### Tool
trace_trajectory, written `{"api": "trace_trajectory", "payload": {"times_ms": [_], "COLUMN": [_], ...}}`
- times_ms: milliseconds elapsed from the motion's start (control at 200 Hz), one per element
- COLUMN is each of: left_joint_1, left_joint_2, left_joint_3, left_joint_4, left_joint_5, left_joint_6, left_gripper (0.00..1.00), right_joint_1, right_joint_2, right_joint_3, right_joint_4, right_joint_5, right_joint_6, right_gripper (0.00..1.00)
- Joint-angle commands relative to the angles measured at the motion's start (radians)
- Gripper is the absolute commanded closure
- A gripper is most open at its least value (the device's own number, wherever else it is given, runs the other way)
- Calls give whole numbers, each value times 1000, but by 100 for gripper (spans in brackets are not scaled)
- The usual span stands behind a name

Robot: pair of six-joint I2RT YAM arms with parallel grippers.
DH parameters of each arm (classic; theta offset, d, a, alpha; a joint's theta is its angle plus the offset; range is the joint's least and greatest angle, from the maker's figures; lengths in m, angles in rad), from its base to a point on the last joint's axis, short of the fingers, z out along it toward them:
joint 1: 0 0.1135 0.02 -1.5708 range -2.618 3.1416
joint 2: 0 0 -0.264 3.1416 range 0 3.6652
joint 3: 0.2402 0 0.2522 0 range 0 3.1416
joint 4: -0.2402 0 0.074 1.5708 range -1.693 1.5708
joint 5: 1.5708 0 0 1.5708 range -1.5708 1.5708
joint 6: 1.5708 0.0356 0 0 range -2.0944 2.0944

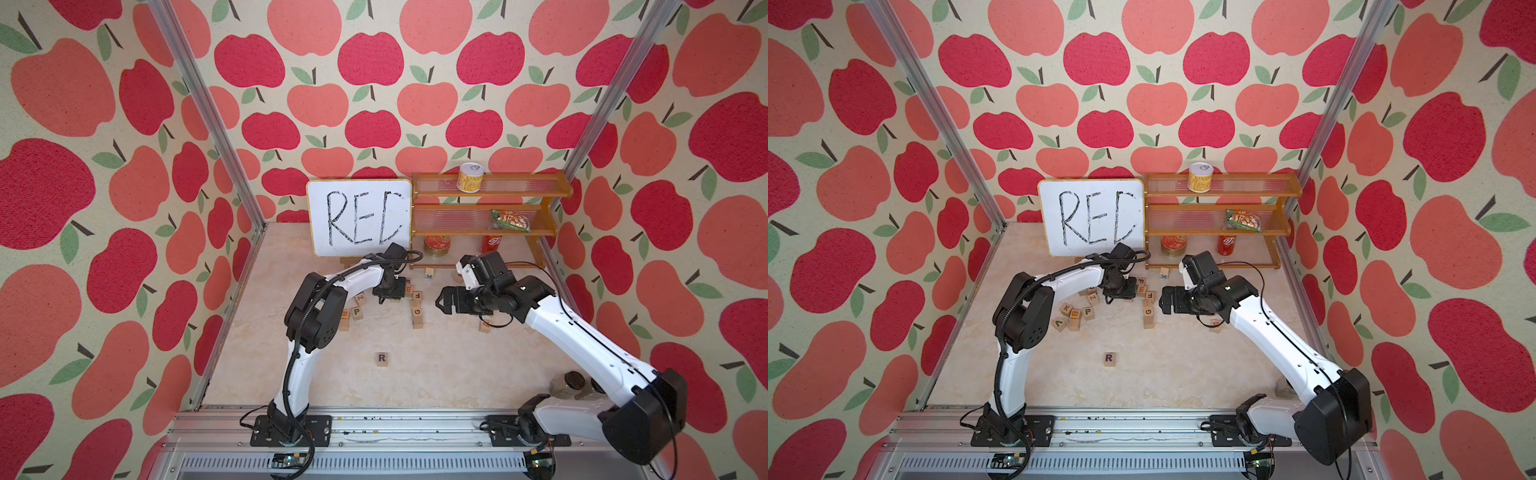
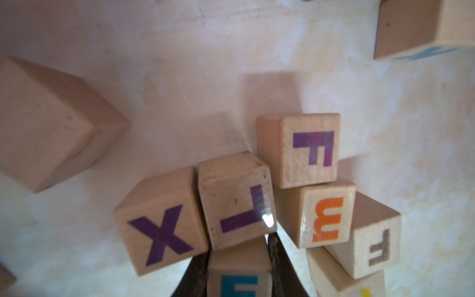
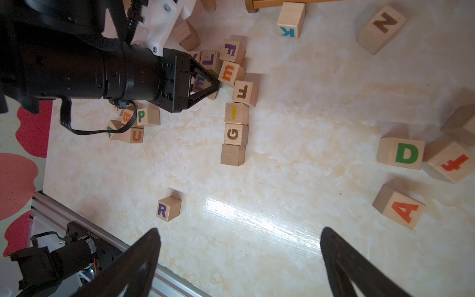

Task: Assemble the uppercase word "red" with letter blocks
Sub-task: Pick up the letter block from the center of the board.

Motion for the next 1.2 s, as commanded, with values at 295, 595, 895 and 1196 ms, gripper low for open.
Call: {"api": "trace_trajectory", "payload": {"times_ms": [295, 595, 895, 1196], "left_joint_1": [-16, -59, -126, -193], "left_joint_2": [-72, -121, -197, -259], "left_joint_3": [-31, -71, -151, -224], "left_joint_4": [-65, -79, -75, -71], "left_joint_5": [-38, -73, -120, -164], "left_joint_6": [-93, -140, -202, -271], "left_gripper": [87, 88, 88, 88], "right_joint_1": [-2, 19, 59, 97], "right_joint_2": [-38, -93, -159, -235], "right_joint_3": [-37, -74, -119, -174], "right_joint_4": [12, 16, 5, -2], "right_joint_5": [-47, -45, -39, -25], "right_joint_6": [4, 23, 49, 85], "right_gripper": [1, 1, 1, 1]}}
